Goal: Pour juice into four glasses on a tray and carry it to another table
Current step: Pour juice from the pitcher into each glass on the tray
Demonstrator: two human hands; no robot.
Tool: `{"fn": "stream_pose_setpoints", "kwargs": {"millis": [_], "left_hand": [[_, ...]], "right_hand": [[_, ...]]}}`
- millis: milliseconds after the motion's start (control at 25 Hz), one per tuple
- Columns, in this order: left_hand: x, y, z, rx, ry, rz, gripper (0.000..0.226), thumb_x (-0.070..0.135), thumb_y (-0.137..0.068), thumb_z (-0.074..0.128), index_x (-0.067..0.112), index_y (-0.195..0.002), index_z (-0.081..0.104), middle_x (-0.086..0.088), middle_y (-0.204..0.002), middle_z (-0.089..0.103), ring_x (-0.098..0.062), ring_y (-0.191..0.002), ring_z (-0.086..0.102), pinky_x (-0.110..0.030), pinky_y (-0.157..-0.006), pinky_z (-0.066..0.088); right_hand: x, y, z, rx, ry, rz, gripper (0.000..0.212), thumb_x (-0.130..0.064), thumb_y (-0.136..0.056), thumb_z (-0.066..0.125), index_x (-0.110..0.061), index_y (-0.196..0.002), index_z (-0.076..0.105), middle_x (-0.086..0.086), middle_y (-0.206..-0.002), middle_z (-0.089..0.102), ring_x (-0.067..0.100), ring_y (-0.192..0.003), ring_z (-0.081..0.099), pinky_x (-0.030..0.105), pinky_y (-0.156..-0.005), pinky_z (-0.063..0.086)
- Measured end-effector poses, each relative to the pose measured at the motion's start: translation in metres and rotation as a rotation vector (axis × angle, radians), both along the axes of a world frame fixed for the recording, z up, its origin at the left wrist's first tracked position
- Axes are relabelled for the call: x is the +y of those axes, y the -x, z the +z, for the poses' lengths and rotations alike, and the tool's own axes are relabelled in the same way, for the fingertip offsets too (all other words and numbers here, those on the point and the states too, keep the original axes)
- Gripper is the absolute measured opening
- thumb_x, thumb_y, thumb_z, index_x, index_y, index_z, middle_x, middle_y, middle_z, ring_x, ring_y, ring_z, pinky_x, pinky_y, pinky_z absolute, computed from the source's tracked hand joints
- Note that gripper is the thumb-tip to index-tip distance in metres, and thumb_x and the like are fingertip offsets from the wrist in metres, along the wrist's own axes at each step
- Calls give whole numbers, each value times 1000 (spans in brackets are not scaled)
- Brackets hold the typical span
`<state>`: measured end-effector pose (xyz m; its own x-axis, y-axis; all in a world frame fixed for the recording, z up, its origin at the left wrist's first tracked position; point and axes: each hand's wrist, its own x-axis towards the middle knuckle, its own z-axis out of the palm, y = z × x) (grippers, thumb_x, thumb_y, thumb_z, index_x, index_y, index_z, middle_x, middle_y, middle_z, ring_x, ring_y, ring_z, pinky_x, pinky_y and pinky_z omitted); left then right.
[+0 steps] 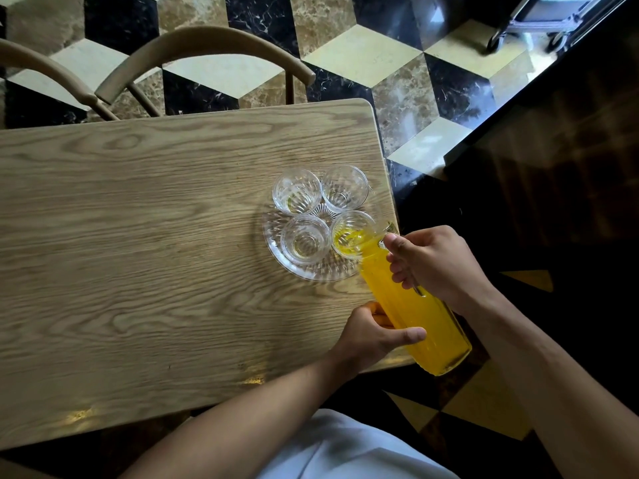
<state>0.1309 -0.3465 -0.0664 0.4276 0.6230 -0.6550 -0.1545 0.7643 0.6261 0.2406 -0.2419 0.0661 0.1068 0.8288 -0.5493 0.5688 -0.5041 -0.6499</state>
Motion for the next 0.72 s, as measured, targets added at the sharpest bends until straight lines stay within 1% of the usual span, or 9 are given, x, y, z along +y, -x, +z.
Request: {"fn": "stream_pose_setpoints", "kwargs": {"millis": [120, 320, 520, 720], "left_hand": [[0, -1, 0, -13, 4, 2, 41, 16, -78, 95, 15, -113, 73, 2, -102, 85, -13, -94, 82, -21, -77, 62], [-2, -3, 1, -8, 0, -10, 43, 17, -78, 95, 10, -115, 74, -1, -102, 84, -15, -93, 81, -23, -78, 62], [-3, -1, 1, -12, -13, -19, 36, 20, -78, 95, 18, -108, 75, 3, -99, 85, -11, -91, 81, -20, -76, 62], [-4, -3, 1, 37, -27, -35, 39, 32, -71, 98, 19, -100, 76, 0, -94, 83, -16, -85, 77, -25, -77, 63]], "right_hand": [[1, -1, -1, 1, 4, 3, 43, -41, -98, 67, -8, -72, 75, 7, -62, 74, 21, -58, 75, 36, -58, 63], [1, -2, -2, -11, 18, 5, 44, -43, -98, 67, -8, -73, 76, 8, -63, 75, 25, -61, 76, 45, -62, 65], [1, -1, -1, -18, 20, 10, 45, -44, -98, 67, -9, -71, 76, 7, -62, 75, 26, -61, 76, 48, -63, 66], [1, 0, 0, -36, 31, 25, 45, -43, -98, 66, -7, -73, 76, 8, -63, 74, 30, -63, 76, 50, -63, 65]]}}
